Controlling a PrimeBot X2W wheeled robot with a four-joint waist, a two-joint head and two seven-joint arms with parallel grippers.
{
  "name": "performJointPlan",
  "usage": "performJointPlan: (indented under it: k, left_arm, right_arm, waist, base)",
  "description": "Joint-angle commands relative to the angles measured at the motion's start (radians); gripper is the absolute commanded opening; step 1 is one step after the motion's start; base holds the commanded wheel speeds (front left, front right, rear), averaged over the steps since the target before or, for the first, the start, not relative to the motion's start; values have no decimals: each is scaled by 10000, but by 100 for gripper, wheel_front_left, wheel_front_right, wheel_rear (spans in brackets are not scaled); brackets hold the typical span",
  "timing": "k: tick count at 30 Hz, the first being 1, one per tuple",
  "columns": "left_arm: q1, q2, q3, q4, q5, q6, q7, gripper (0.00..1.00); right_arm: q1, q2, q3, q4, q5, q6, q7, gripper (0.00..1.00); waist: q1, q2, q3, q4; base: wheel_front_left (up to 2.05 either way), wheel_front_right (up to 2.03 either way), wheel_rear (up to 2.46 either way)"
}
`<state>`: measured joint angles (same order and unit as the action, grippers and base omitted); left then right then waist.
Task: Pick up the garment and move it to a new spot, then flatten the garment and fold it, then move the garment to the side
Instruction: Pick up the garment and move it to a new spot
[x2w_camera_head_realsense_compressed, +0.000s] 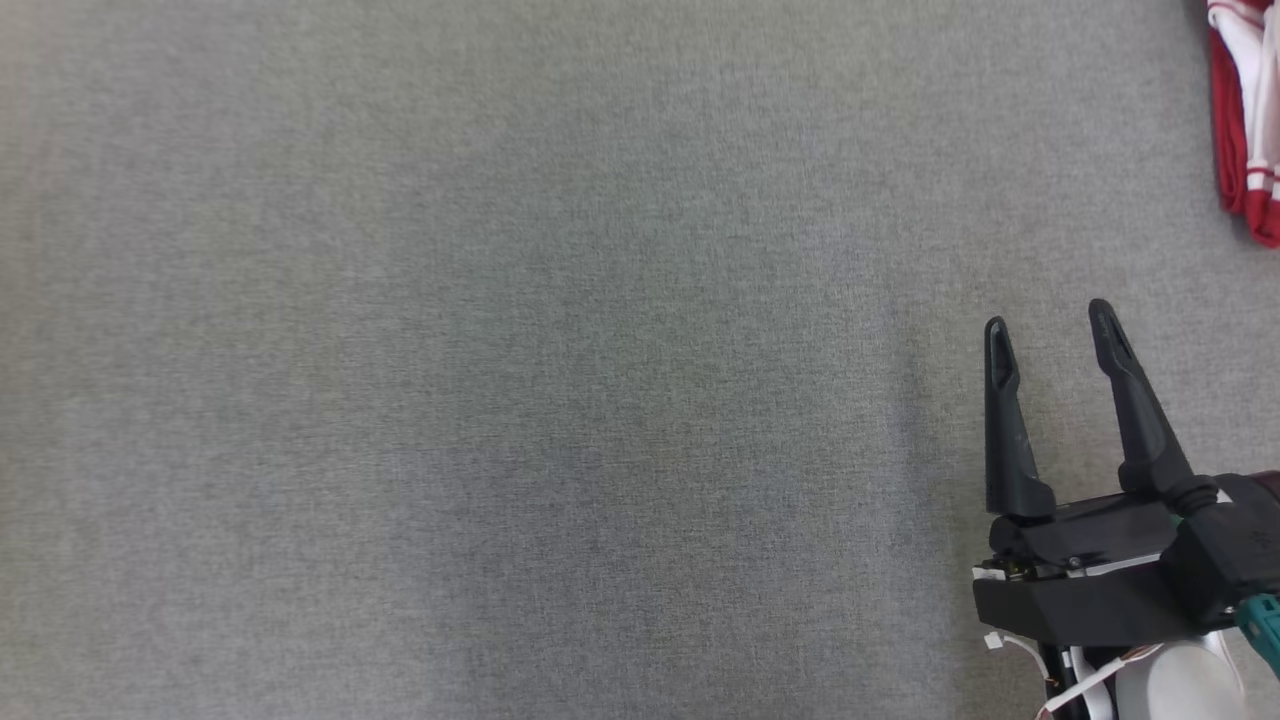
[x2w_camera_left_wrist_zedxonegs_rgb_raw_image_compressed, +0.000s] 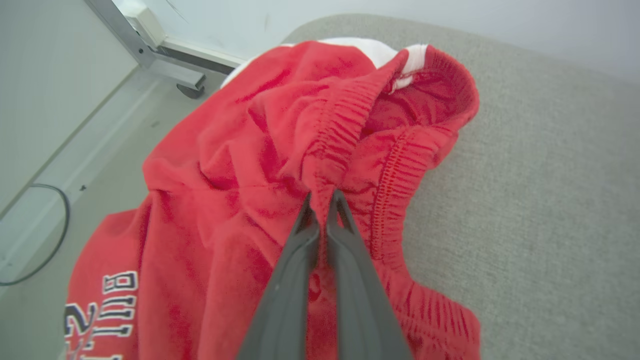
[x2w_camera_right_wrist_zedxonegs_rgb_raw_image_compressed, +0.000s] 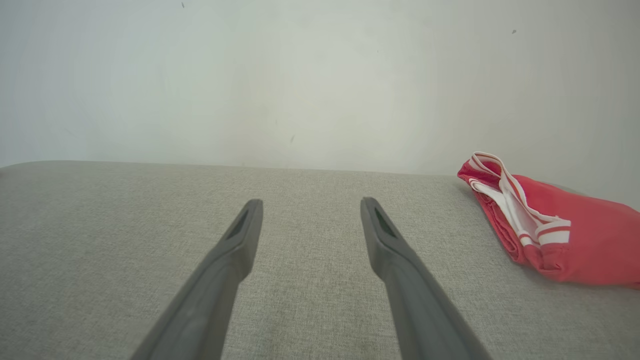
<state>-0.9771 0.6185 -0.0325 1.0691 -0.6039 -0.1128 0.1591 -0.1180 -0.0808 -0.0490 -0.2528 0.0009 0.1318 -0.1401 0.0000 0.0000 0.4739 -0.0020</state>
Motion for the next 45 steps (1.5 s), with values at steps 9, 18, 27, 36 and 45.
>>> performJointPlan:
  k: [9,18,27,36,45]
  left_arm:
    - [-1346,93,-487,-263,506,-103,-2213,0]
    - [-2460,-505,-1857,-1878,637,-174,-2330,0]
    - [-2716,-1456,-2969,-4258,128,-167,-1573,0]
    - [-2224,-2932,-3708,-5887,-186,116,-866,0]
    - [-1478,-4741,-4316,-6895,-648,665,-803,0]
  right_arm:
    - [99,60,144,988,352,-26,-420,100]
    - [302,216,53,2540,700,-26,-1015,100]
    - [299,304,130,4163,1006,-26,-1245,100]
    - [453,325,314,4368,1640,-26,-1256,100]
    - [546,323,268,4322,1990,-26,-1256,100]
  waist:
    - [0,0,-1040,159]
    - [0,0,-1938,-226]
    - [0,0,-2755,-1196]
    - [0,0,-3352,-2568]
    - [0,0,-3287,-3154]
  base:
    - [0,0,0]
    - [0,0,0]
    - [0,0,0]
    - [0,0,0]
    - [0,0,0]
